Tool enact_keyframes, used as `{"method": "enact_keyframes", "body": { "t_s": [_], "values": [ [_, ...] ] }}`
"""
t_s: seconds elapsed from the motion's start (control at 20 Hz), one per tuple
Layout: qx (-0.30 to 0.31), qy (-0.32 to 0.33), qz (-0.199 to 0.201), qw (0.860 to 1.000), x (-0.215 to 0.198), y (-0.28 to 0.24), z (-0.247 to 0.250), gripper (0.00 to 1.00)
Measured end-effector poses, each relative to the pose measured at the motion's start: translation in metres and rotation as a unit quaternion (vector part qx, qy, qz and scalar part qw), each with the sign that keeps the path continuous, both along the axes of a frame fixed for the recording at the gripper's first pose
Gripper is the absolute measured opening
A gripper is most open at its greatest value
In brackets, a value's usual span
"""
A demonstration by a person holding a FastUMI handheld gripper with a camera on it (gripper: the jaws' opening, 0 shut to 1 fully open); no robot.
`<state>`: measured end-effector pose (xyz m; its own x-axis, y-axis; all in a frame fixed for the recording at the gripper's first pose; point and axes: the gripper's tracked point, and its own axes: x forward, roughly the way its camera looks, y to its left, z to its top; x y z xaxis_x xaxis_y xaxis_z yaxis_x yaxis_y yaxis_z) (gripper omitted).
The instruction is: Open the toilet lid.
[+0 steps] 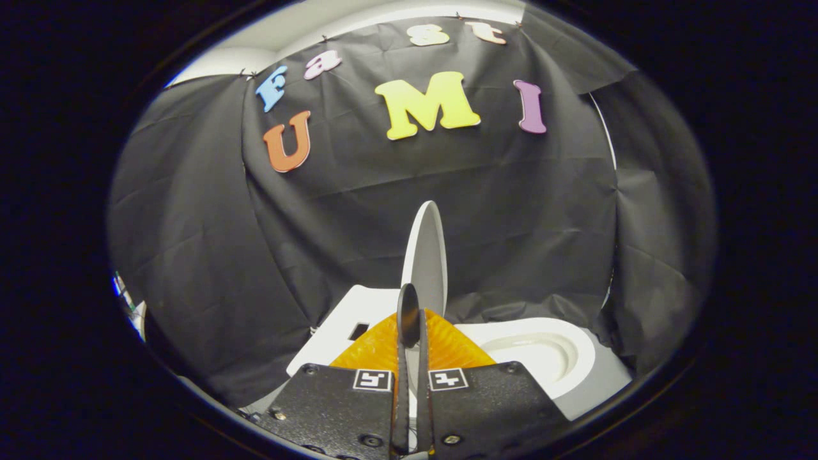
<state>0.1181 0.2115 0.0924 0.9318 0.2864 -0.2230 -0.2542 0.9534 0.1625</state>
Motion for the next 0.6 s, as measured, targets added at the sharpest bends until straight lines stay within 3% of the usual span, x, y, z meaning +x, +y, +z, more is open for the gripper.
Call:
{"method": "enact_keyframes", "body": {
  "t_s": [0.6],
  "values": [
    [-0.077,-0.032,0.0,0.997,-0.004,0.051,-0.009,0.08]
  ]
}}
